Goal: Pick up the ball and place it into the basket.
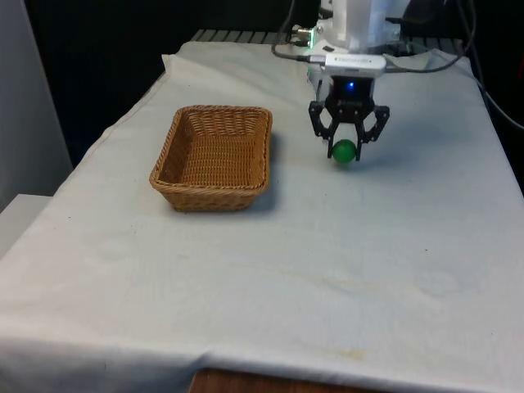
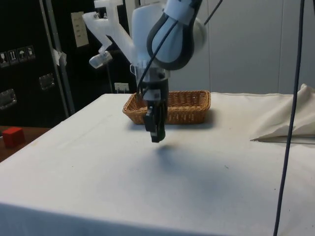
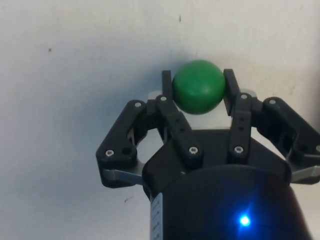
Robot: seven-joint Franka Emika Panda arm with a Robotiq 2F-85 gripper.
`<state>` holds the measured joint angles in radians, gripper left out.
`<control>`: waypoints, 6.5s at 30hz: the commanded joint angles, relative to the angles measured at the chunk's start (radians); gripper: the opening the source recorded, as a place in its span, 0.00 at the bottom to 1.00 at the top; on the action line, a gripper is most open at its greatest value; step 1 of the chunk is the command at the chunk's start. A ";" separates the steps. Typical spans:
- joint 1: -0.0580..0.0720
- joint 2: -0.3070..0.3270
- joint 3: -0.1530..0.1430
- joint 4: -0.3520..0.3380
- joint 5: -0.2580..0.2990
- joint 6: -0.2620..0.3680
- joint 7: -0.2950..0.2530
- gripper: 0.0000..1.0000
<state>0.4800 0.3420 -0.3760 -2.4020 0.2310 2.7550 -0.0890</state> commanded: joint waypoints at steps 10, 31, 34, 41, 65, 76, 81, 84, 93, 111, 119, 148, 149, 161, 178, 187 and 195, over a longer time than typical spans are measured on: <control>0.005 -0.112 -0.024 -0.022 -0.067 -0.075 0.033 0.01; -0.012 -0.292 -0.035 -0.001 -0.130 -0.233 0.045 0.01; -0.014 -0.308 -0.037 0.002 -0.136 -0.248 0.044 0.01; -0.020 -0.354 -0.044 0.014 -0.138 -0.290 0.031 0.01; -0.046 -0.244 -0.101 0.150 -0.093 -0.316 -0.046 0.01; -0.059 -0.205 -0.144 0.190 -0.063 -0.312 -0.108 0.01; -0.064 -0.176 -0.165 0.211 -0.028 -0.308 -0.150 0.01; -0.068 -0.152 -0.181 0.225 0.002 -0.303 -0.184 0.01; -0.080 -0.088 -0.214 0.254 0.083 -0.284 -0.267 0.01; -0.105 0.099 -0.255 0.347 0.249 -0.252 -0.393 0.01; -0.115 0.190 -0.266 0.386 0.343 -0.233 -0.449 0.01; -0.107 0.308 -0.286 0.440 0.437 -0.228 -0.478 0.87; -0.107 0.308 -0.286 0.440 0.437 -0.228 -0.478 0.96; -0.101 0.296 -0.297 0.442 0.433 -0.234 -0.475 1.00; -0.046 0.119 -0.324 0.382 0.285 -0.282 -0.387 1.00; -0.019 0.069 -0.313 0.378 0.194 -0.310 -0.310 1.00; -0.003 0.027 -0.291 0.379 0.121 -0.331 -0.250 1.00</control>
<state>0.4630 0.3800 -0.6630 -2.0200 0.3790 2.4320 -0.3620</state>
